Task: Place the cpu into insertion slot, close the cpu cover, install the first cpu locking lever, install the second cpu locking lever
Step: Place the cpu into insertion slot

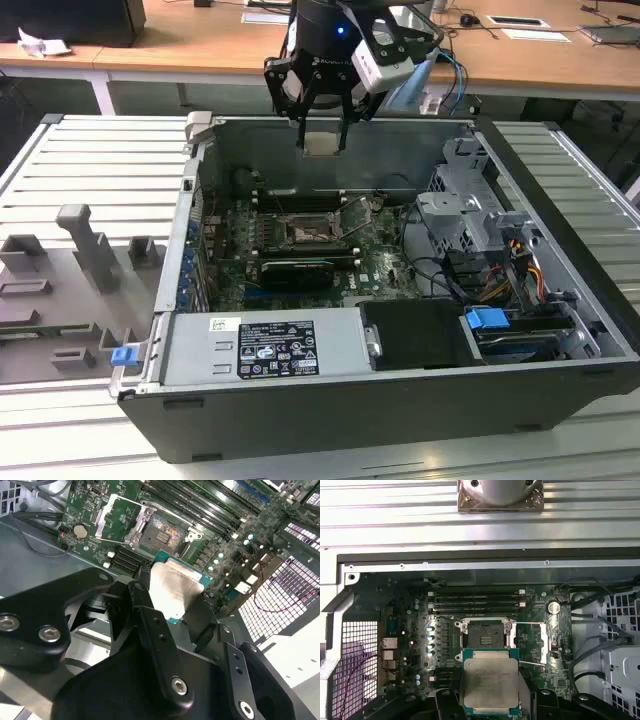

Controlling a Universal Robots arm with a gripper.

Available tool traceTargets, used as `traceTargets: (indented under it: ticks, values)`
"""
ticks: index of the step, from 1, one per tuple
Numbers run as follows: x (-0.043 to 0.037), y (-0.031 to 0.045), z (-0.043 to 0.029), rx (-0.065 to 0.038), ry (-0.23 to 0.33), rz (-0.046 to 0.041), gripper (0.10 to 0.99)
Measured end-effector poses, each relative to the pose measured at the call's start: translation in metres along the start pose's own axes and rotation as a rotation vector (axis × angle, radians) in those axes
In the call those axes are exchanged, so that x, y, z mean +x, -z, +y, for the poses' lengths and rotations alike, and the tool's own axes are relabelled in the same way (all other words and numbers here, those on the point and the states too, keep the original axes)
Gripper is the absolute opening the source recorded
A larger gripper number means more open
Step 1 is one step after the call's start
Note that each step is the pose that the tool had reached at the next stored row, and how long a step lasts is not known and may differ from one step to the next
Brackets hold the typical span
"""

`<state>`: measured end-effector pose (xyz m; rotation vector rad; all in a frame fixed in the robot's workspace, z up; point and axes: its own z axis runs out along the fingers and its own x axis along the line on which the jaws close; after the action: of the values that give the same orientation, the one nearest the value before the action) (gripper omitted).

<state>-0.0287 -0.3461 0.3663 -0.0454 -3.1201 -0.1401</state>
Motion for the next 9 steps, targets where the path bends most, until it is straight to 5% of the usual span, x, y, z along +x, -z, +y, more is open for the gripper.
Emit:
traceTargets:
  ticks: [9]
  values:
    - [0.0005,-0.0045,-0.0004,0.0,-0.039,-0.0029,0.525]
